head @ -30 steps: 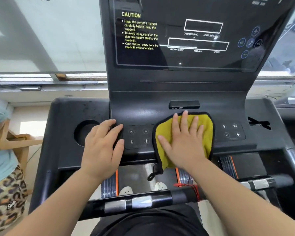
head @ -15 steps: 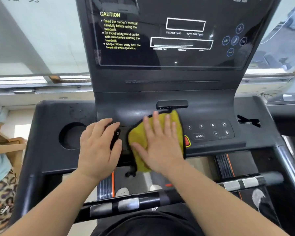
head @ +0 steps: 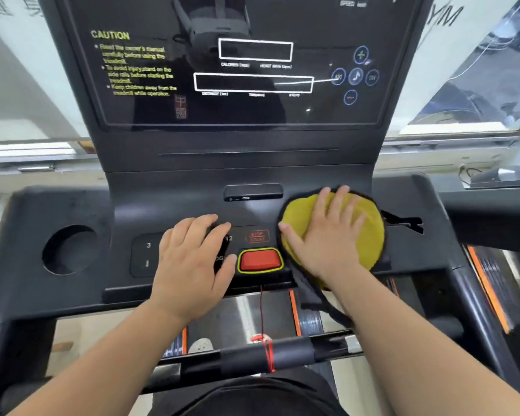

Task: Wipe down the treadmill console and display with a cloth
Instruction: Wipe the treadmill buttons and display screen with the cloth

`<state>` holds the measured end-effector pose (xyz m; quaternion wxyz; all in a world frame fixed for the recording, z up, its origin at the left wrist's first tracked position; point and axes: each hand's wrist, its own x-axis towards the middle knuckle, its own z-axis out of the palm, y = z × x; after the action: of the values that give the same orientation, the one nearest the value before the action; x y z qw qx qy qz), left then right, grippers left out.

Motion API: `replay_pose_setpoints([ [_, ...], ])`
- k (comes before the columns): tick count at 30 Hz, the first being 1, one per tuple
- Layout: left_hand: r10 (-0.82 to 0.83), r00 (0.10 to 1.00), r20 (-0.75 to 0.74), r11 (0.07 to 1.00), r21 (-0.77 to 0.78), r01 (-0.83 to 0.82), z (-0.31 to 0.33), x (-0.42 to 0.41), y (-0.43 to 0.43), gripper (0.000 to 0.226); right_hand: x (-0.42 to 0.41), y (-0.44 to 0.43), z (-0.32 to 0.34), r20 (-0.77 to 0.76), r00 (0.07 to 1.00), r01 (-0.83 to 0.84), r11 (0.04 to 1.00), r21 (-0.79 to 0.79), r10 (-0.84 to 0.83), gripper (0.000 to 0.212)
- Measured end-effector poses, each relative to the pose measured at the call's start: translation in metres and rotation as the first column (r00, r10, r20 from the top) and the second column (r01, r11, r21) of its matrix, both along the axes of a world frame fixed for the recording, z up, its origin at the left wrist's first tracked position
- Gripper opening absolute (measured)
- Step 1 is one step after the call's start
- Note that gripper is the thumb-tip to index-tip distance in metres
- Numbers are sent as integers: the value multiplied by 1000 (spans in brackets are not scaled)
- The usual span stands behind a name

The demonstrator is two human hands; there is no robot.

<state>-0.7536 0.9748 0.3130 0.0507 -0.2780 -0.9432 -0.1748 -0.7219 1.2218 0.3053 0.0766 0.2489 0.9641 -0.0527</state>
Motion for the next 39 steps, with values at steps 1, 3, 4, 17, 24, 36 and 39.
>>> replay_pose_setpoints([
  [1,5,1000,0,1000,-8,-5,0,1,7,52,-3,-7,-1,4,995,-103,995,13,103,110],
  [3,23,1000,-3,1000,-17,-23,0,2,20,52,0,-19,-1,22,939,-344,939,15,343,100],
  [4,34,999,-9,999,-20,-34,1,2,26,53,7,-21,-1,11,891,-455,891,6,455,94],
  [17,137,989,-48,987,-74,-140,-11,4,64,56,24,91,-2,17,962,-274,960,47,274,104],
  [24,134,989,-59,989,-59,-137,-1,2,80,56,-8,62,0,-83,935,-344,939,27,345,97],
  [36,83,995,-53,981,-172,-91,-4,-7,92,63,46,123,-2,50,832,-553,833,-3,552,90],
  [39,91,995,-42,980,-174,-97,0,-8,92,63,14,115,0,12,914,-406,912,56,406,98],
])
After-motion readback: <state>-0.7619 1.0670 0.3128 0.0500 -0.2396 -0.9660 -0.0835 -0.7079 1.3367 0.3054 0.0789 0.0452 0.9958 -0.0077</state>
